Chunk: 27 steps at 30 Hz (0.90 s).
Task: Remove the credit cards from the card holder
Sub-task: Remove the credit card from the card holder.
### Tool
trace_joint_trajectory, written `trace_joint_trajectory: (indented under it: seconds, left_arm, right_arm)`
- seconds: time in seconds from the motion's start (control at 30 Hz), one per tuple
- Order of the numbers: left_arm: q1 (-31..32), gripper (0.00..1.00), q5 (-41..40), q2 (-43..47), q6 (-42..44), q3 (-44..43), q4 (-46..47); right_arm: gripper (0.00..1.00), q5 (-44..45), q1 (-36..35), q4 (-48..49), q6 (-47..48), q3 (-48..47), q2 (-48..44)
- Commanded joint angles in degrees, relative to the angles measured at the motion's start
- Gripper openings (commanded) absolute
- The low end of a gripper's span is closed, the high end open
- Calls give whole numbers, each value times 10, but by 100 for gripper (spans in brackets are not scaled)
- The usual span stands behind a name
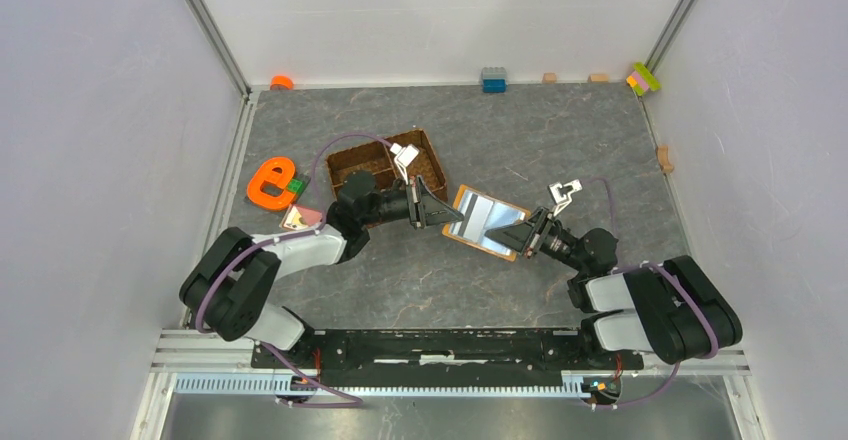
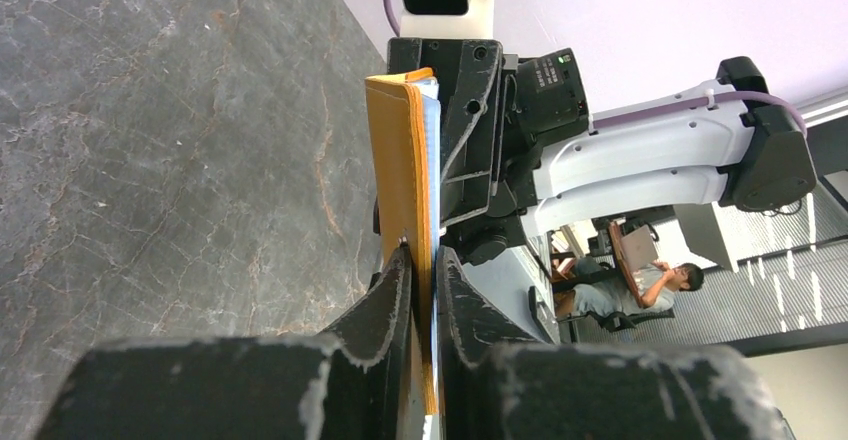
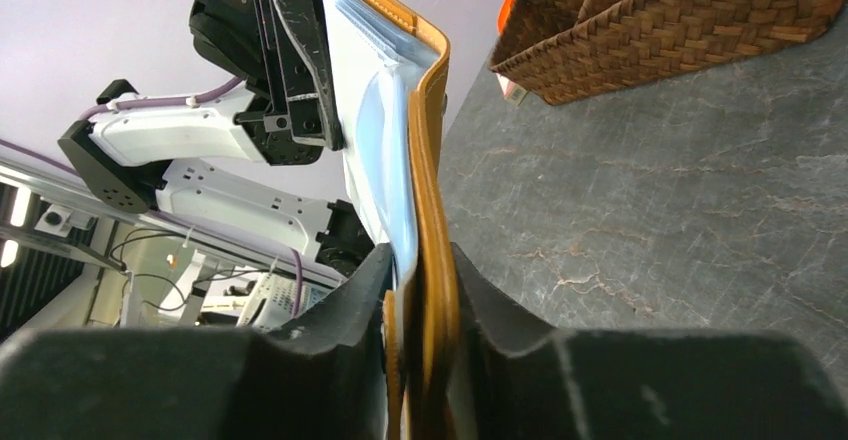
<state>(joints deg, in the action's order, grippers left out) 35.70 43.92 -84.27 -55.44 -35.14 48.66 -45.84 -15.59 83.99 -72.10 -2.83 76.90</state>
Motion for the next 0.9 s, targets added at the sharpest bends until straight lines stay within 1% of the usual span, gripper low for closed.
trace_joint_trajectory:
  seconds: [0.0, 0.07, 0.17, 0.23, 0.3, 0.37, 0.4, 0.43, 0.5, 0.57, 0.6, 0.63, 0.67, 0.73, 0.77, 0.87]
  left_arm:
    - [0, 2, 23, 3, -33, 3, 59]
    - [-4, 2, 20, 3, -34, 5, 59]
    - [-10, 2, 14, 10, -34, 11, 59]
    - [-13, 2, 4, 24, -26, 18, 53]
    - [-14, 2, -13, 46, -4, 22, 21]
    - [-15, 2, -38, 77, 30, 22, -32]
    - [-15, 2, -52, 90, 48, 23, -53]
    - [-15, 2, -67, 104, 63, 24, -77]
    - [-15, 2, -95, 126, 87, 27, -111]
    - [-15, 2, -116, 140, 102, 32, -124]
    - [-15, 2, -129, 147, 108, 35, -130]
    - [-15, 2, -143, 155, 115, 38, -139]
    - [-16, 2, -160, 165, 119, 43, -145]
    - [-19, 2, -188, 188, 123, 57, -146]
    - [-19, 2, -199, 203, 126, 64, -147]
    - [-21, 2, -225, 241, 139, 81, -147]
  right_arm:
    - [37, 8, 0, 193, 38, 3, -15]
    - [44, 17, 5, 134, 70, 5, -32]
    - [47, 29, 8, 48, 116, 4, -70]
    - [50, 49, 11, -72, 173, -3, -106]
    - [51, 79, 13, -197, 238, -17, -148]
    - [52, 113, 13, -288, 288, -31, -198]
    - [55, 133, 13, -320, 311, -34, -218]
    - [58, 152, 13, -356, 327, -37, -243]
    - [70, 202, 13, -418, 364, -39, -291]
    - [76, 245, 13, -459, 385, -37, -334]
    - [77, 267, 13, -474, 391, -37, -355]
    - [76, 280, 13, -479, 395, -34, -370]
    - [79, 297, 13, -484, 393, -30, -384]
    - [89, 318, 13, -490, 383, -24, -401]
    - [97, 324, 13, -491, 379, -22, -406]
    - [98, 342, 13, -499, 368, -22, -405]
